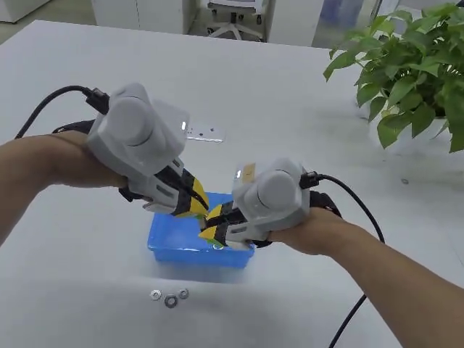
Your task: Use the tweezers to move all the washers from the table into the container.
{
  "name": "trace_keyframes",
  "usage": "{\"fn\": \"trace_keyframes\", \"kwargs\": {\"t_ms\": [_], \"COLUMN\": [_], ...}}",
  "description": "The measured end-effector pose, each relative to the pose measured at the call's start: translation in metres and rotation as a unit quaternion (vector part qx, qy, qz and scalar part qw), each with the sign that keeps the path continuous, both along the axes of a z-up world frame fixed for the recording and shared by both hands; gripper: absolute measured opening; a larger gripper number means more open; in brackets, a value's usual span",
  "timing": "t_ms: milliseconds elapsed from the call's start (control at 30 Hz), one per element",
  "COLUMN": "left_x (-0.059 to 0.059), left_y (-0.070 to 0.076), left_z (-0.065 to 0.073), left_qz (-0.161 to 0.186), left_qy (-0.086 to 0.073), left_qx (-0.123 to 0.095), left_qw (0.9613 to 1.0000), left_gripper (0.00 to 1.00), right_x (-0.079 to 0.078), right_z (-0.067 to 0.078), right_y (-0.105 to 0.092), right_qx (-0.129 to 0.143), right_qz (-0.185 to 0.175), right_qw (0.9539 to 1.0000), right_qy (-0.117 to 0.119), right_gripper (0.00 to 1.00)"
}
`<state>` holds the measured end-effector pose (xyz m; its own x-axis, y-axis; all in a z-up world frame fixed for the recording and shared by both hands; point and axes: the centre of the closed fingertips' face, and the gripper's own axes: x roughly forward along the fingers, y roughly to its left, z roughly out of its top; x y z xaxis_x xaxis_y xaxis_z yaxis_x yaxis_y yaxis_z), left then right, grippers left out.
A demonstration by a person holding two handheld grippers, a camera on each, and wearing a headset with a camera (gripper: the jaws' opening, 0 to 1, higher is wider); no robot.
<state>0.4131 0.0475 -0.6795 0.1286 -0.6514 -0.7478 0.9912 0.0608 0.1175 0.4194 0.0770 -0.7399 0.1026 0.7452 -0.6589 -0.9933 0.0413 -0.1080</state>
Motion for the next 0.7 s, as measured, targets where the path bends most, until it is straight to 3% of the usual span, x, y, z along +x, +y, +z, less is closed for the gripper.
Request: {"fn": "trace_keyframes", "kwargs": {"t_ms": [700], "left_x": [0.018], "left_y": [0.004], "left_z": [-0.029], "left_qz": [0.007], "left_qy": [0.015], "left_qx": [0.007], "left_qw": [0.9998], "left_gripper": [0.06], "right_x": [0.016], "right_z": [-0.029], "right_y": [0.004], "right_qx": [-0.005], "right_qz": [0.005], "right_qw": [0.9999], "right_qy": [0.014], "right_gripper": [0.10]}}
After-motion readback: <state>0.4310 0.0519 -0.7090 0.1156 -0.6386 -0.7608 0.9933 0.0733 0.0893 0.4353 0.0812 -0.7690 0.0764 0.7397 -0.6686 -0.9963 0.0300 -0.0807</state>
